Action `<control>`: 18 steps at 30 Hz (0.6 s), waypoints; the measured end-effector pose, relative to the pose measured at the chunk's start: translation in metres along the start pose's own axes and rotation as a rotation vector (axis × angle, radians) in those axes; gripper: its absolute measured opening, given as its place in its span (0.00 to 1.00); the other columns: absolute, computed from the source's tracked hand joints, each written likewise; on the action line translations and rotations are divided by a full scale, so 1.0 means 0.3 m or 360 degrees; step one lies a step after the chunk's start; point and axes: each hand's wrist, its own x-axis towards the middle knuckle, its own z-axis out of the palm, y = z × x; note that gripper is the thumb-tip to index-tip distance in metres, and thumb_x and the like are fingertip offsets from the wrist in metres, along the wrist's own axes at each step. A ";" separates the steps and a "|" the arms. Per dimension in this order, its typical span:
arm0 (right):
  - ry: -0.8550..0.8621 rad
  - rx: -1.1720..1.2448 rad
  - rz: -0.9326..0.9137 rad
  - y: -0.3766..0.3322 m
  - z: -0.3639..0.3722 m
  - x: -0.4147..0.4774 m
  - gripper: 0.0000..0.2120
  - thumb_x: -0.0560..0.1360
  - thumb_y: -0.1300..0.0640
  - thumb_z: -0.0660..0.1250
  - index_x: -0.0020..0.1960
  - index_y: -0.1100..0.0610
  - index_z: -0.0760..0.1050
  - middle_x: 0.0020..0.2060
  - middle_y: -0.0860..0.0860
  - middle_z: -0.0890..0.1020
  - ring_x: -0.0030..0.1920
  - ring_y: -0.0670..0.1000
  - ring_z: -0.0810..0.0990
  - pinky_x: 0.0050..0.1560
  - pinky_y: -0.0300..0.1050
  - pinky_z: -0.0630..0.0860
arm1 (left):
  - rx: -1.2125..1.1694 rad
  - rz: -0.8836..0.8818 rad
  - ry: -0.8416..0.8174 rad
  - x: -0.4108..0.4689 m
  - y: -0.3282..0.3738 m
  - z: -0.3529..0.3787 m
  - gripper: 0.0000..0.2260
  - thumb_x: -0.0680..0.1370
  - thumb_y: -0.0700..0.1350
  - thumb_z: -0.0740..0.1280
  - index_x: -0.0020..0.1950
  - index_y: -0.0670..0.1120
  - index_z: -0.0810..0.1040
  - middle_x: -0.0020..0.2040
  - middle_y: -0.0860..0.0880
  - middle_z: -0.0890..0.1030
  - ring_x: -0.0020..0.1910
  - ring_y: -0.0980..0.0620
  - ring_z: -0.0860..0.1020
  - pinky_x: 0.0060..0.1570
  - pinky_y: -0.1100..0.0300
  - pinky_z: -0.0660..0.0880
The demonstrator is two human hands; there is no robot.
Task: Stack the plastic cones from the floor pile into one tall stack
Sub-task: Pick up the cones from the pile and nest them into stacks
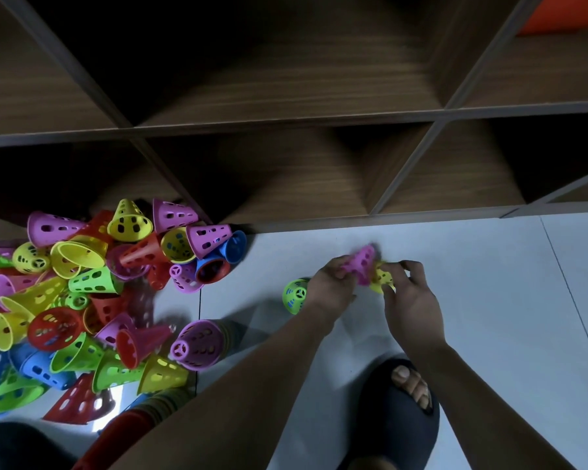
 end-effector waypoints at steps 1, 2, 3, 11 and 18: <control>-0.0024 0.0007 0.0010 0.001 0.002 0.001 0.20 0.77 0.64 0.70 0.67 0.51 0.75 0.69 0.52 0.71 0.39 0.62 0.82 0.36 0.47 0.78 | -0.0112 -0.0044 -0.0014 0.002 -0.001 -0.001 0.15 0.84 0.41 0.67 0.69 0.50 0.81 0.61 0.45 0.86 0.48 0.52 0.85 0.49 0.58 0.84; -0.0041 0.0010 0.0020 0.003 0.004 0.002 0.21 0.77 0.64 0.69 0.67 0.51 0.74 0.70 0.51 0.71 0.39 0.62 0.82 0.37 0.49 0.79 | -0.0194 -0.0090 -0.0022 0.000 0.004 0.000 0.12 0.84 0.40 0.67 0.66 0.48 0.83 0.56 0.45 0.87 0.43 0.55 0.85 0.46 0.61 0.83; -0.0047 0.0014 0.0023 0.004 0.007 0.000 0.21 0.76 0.65 0.69 0.67 0.51 0.75 0.69 0.51 0.72 0.39 0.62 0.82 0.37 0.50 0.81 | -0.0238 -0.0128 -0.0016 -0.003 0.009 0.001 0.10 0.83 0.39 0.68 0.62 0.47 0.85 0.49 0.46 0.88 0.37 0.57 0.84 0.42 0.63 0.82; 0.0064 0.0278 0.0035 0.002 -0.014 -0.022 0.14 0.78 0.66 0.68 0.61 0.54 0.79 0.57 0.52 0.78 0.42 0.59 0.82 0.41 0.52 0.80 | -0.0069 0.0136 0.0179 -0.041 0.001 0.008 0.08 0.80 0.36 0.69 0.52 0.46 0.86 0.42 0.47 0.87 0.37 0.50 0.82 0.45 0.53 0.82; 0.0198 0.0687 0.0278 -0.051 -0.095 -0.019 0.12 0.81 0.61 0.69 0.60 0.47 0.79 0.54 0.47 0.79 0.44 0.48 0.85 0.44 0.48 0.80 | -0.0181 0.0384 0.0311 -0.116 0.041 -0.085 0.12 0.83 0.36 0.64 0.52 0.49 0.85 0.47 0.50 0.88 0.44 0.50 0.83 0.44 0.55 0.78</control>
